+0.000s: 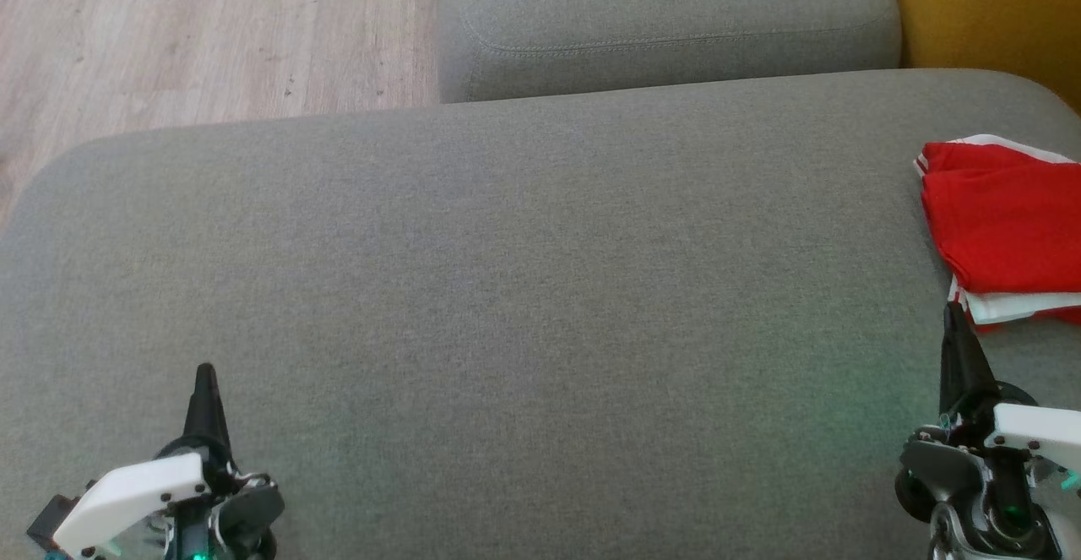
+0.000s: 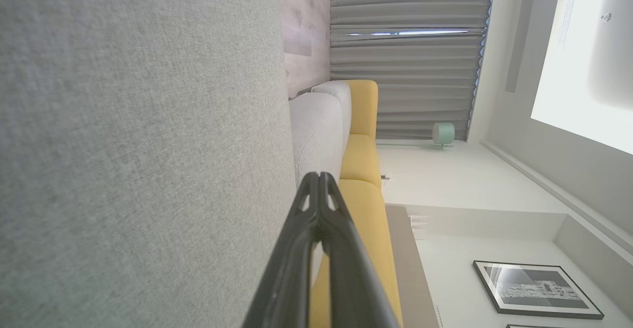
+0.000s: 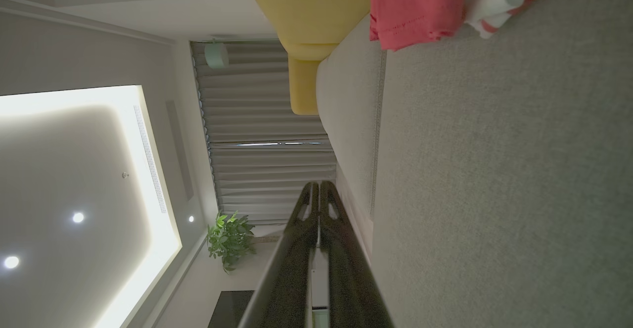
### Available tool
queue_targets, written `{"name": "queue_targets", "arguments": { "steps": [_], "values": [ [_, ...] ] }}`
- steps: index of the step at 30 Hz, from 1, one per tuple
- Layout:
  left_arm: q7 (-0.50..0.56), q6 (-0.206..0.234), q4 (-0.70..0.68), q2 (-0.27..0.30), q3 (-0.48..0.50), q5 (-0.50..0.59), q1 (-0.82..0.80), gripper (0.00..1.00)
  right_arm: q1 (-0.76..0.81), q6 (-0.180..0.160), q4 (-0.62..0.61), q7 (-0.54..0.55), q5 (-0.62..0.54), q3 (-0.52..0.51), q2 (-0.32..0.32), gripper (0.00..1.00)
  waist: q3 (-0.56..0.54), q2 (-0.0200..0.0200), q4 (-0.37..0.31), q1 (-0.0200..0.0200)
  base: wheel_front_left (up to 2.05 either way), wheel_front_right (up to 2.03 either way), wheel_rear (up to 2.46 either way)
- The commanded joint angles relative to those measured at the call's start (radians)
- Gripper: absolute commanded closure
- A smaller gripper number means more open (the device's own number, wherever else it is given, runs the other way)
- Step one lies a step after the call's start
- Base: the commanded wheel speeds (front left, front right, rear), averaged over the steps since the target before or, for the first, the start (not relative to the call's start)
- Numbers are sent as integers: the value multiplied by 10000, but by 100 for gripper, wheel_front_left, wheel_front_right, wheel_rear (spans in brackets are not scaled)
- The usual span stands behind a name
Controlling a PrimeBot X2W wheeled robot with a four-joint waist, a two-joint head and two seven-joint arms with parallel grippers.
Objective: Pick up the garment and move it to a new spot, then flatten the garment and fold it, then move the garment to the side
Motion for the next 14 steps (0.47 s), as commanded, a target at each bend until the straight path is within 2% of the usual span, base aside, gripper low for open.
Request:
{"name": "queue_targets", "arguments": {
  "steps": [1, 14],
  "values": [
    [42, -69, -285, 75, 354, 55, -479, 100, -466, -7, -313, 94, -23, 160, -20, 100, 0, 0, 0, 0, 0, 0, 0],
    [77, -69, -283, 45, 397, 90, -483, 100, -469, -7, -311, 117, -48, 131, 0, 100, 0, 0, 0, 0, 0, 0, 0]
  ]
}}
